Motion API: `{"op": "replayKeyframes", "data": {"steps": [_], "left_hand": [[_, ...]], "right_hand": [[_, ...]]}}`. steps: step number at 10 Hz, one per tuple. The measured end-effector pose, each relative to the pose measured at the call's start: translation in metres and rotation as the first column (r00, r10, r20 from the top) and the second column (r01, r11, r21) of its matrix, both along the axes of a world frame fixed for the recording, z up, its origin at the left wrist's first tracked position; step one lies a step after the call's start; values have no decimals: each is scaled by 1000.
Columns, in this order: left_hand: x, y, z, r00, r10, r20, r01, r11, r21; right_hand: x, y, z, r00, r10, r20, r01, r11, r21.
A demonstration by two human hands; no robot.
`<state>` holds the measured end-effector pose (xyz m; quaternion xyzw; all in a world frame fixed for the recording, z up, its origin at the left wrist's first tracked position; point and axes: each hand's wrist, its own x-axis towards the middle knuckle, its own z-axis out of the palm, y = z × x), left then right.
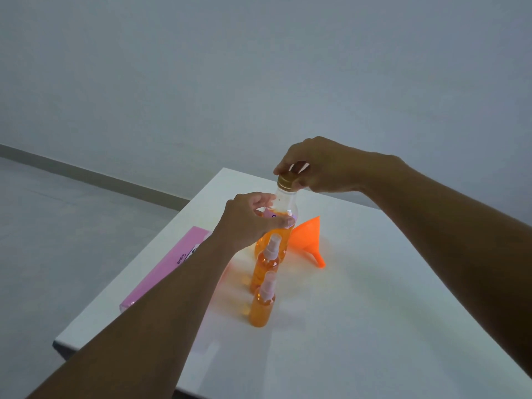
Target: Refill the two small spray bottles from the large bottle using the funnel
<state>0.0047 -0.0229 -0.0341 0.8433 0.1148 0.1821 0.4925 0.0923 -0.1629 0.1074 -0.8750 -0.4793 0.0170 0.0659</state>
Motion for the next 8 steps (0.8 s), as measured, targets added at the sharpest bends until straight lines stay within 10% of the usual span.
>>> {"op": "replayKeyframes", "data": {"steps": [5, 8], "left_hand": [[0, -2, 3, 1000, 31, -3, -31, 1000, 7], [-7, -8, 22, 992, -22, -122, 22, 1000, -3]], "right_hand": [[-34, 20, -16, 952, -216, 218, 220, 976, 9], [-29, -36, -27, 906, -363, -219, 412, 876, 249]]}}
